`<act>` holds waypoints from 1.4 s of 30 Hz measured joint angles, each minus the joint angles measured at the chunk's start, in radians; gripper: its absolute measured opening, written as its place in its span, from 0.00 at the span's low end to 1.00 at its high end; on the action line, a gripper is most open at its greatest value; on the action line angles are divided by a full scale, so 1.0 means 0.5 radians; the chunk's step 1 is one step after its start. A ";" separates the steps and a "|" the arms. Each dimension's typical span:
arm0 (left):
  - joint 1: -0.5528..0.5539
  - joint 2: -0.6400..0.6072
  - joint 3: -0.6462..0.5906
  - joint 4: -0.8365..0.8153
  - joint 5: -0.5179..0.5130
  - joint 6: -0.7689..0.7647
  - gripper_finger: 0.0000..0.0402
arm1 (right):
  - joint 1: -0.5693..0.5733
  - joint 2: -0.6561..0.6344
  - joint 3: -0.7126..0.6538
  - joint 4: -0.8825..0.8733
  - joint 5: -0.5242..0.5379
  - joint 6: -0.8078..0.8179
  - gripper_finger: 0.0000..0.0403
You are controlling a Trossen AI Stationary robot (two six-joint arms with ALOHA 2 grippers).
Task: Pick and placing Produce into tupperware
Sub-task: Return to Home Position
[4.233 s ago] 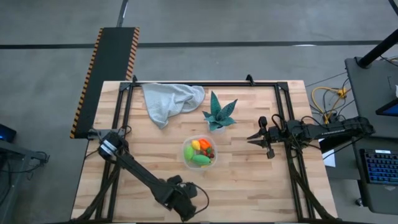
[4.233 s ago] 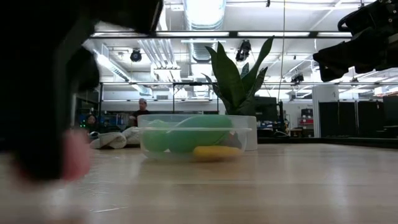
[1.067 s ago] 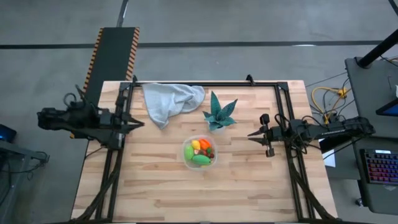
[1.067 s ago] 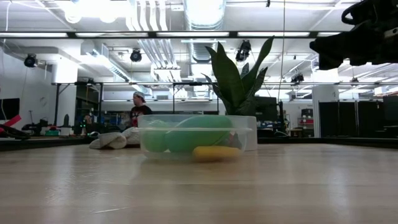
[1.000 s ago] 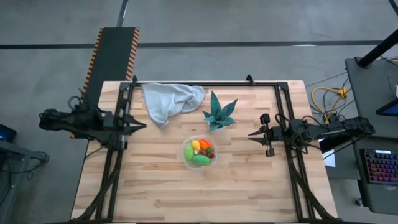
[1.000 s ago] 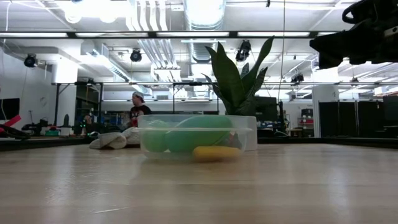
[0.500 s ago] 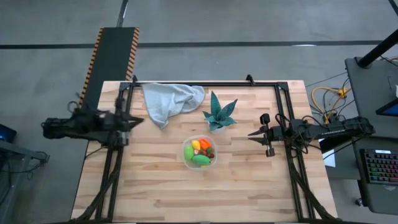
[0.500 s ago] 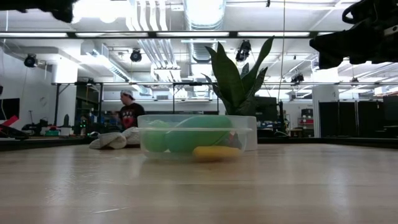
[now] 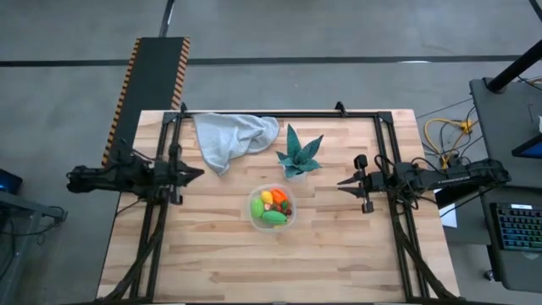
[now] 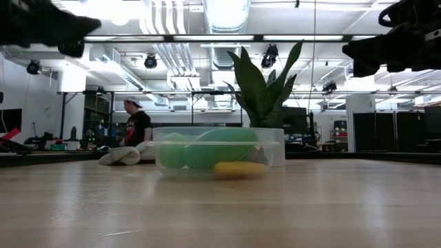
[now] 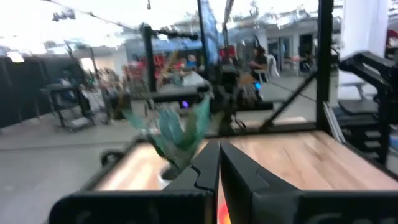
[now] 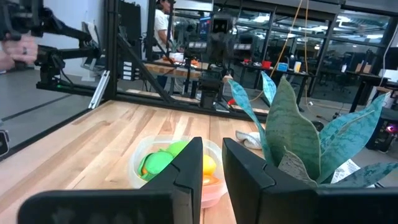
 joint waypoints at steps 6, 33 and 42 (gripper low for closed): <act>0.000 -0.037 -0.199 0.140 0.095 -0.163 0.00 | 0.000 0.006 0.000 0.000 0.034 -0.022 0.13; 0.000 -0.016 -0.347 0.181 0.049 -0.137 0.00 | 0.000 -0.364 0.000 -0.385 0.093 0.111 0.13; 0.000 -0.011 -0.350 0.167 0.197 -0.152 0.00 | -0.003 -0.680 0.001 -0.716 0.136 0.189 0.13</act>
